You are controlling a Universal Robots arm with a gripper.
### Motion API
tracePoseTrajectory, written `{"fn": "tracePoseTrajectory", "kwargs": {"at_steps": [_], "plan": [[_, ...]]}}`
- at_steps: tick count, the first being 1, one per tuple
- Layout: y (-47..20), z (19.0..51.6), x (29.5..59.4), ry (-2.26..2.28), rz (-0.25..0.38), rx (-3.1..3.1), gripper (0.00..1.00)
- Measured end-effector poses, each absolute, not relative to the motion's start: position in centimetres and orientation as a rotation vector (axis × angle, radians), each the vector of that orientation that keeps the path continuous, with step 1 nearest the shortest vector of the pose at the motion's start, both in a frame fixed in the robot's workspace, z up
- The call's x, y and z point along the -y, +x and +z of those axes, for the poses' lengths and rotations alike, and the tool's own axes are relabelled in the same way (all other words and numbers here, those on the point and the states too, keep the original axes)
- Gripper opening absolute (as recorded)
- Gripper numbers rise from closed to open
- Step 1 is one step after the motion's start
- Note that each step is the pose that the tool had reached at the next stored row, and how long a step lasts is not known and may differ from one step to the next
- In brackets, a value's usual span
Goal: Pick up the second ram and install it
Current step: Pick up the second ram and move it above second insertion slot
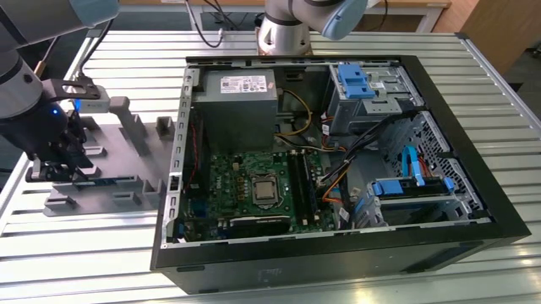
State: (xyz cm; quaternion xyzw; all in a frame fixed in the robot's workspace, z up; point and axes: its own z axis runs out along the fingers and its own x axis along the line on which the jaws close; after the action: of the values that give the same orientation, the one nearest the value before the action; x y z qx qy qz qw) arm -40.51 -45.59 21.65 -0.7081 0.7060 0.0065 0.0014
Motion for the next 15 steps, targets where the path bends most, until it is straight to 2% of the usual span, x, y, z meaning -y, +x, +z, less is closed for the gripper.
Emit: {"fn": "tracePoseTrajectory", "kwargs": {"at_steps": [15], "plan": [[-40.51,21.1,45.65,-2.252,0.02,-2.186,0.36]]}}
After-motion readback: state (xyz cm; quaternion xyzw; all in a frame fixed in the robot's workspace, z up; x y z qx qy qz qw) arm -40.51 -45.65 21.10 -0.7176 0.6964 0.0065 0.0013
